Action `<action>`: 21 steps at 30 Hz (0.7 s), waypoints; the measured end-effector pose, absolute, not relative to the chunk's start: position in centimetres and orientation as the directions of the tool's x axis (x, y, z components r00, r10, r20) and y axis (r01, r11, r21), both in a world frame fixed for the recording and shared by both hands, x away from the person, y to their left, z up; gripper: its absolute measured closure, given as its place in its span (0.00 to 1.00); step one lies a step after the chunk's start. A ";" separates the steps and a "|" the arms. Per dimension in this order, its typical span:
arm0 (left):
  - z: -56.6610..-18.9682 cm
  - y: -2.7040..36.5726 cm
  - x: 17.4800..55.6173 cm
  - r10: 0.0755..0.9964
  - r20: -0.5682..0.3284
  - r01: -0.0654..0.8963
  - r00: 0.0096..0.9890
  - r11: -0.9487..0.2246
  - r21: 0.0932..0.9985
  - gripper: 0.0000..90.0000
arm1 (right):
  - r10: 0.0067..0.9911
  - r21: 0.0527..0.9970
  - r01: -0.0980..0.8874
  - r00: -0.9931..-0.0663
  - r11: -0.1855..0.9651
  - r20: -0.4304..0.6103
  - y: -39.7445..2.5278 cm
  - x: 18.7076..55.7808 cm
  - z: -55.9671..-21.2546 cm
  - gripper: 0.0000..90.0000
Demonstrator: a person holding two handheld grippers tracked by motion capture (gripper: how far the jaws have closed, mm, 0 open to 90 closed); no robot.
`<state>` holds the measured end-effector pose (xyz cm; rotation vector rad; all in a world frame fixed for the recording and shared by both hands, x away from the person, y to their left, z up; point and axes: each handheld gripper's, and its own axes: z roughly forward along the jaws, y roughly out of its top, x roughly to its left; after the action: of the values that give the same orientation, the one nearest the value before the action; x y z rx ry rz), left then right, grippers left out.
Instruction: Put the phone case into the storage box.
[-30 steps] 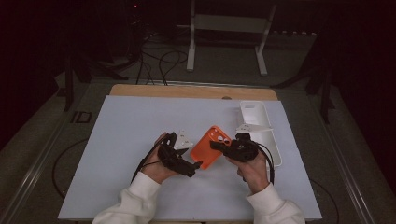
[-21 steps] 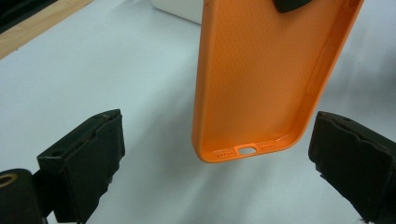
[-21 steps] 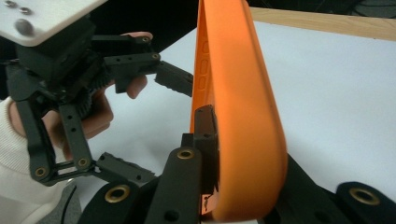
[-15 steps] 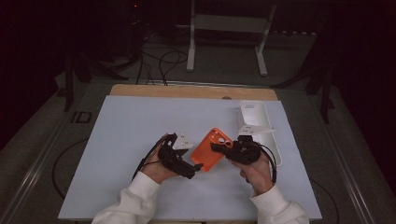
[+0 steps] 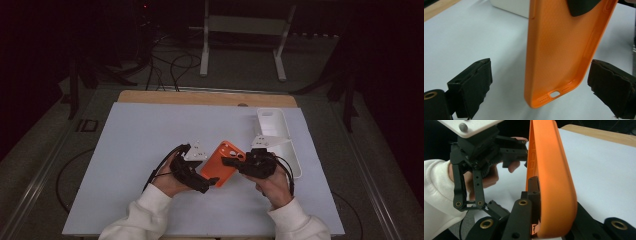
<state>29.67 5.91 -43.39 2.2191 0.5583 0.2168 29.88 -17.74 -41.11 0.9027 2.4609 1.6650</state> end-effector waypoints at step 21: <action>-43.8 6.0 29.4 0.302 -0.151 0.302 0.941 -0.554 0.776 0.58 | 0.358 0.886 0.378 -0.893 0.269 0.272 -17.7 29.5 -40.9 0.94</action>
<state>29.39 6.04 -43.81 2.1888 0.4250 -0.0005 29.51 -17.71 -40.92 0.7299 2.5168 1.7642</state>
